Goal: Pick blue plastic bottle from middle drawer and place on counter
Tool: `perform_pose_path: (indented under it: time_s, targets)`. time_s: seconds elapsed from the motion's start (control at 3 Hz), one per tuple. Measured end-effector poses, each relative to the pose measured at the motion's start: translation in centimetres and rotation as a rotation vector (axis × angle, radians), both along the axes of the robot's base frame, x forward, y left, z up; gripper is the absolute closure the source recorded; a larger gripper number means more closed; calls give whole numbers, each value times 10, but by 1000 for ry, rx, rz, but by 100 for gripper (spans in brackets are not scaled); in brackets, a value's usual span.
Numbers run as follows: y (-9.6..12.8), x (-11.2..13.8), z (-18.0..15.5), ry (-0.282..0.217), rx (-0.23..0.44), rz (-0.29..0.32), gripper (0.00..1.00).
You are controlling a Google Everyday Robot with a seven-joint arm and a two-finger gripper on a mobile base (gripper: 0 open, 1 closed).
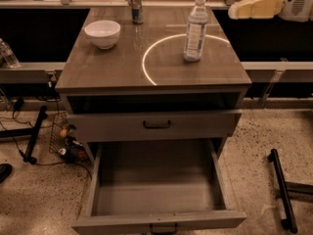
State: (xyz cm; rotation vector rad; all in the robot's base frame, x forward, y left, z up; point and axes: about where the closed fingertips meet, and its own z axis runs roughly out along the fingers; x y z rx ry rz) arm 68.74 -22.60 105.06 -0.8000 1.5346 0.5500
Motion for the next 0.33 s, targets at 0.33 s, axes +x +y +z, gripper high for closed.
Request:
perform_pose_path:
  time_s: [0.33]
  targets:
    - [-3,-5,3,-19,1,2,0]
